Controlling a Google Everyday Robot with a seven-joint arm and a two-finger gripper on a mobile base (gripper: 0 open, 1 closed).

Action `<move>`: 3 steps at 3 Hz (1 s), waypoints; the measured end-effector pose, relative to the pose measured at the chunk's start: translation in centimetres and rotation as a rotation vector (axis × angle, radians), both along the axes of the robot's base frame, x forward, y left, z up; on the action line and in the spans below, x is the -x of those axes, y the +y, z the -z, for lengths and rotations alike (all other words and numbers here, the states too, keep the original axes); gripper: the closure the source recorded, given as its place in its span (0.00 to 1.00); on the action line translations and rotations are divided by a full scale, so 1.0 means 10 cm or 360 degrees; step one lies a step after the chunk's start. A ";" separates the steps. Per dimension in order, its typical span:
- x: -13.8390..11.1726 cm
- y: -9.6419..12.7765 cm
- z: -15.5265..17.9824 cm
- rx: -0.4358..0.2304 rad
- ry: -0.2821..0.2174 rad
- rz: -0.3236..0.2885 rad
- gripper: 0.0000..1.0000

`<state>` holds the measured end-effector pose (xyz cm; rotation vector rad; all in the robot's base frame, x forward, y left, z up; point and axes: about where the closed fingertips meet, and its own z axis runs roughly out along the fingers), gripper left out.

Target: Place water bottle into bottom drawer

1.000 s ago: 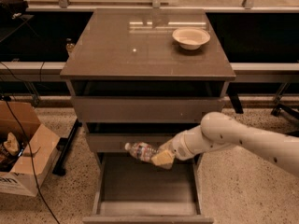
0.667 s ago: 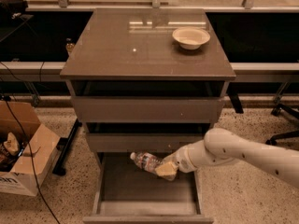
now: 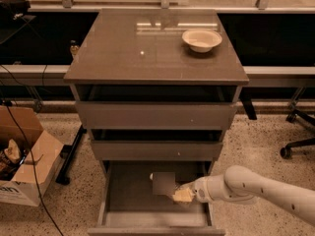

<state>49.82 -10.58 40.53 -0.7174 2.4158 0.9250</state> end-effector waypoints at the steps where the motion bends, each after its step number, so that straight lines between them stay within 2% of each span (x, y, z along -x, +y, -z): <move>1: 0.00 0.01 0.01 0.0002 0.0004 0.0001 1.00; 2: -0.08 0.17 0.27 0.0023 0.0037 0.0023 1.00; 3: -0.19 0.34 0.69 0.0036 0.0100 0.0045 1.00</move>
Offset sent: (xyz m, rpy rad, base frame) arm 0.0219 0.0404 -0.0664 -0.0392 0.0536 -0.0425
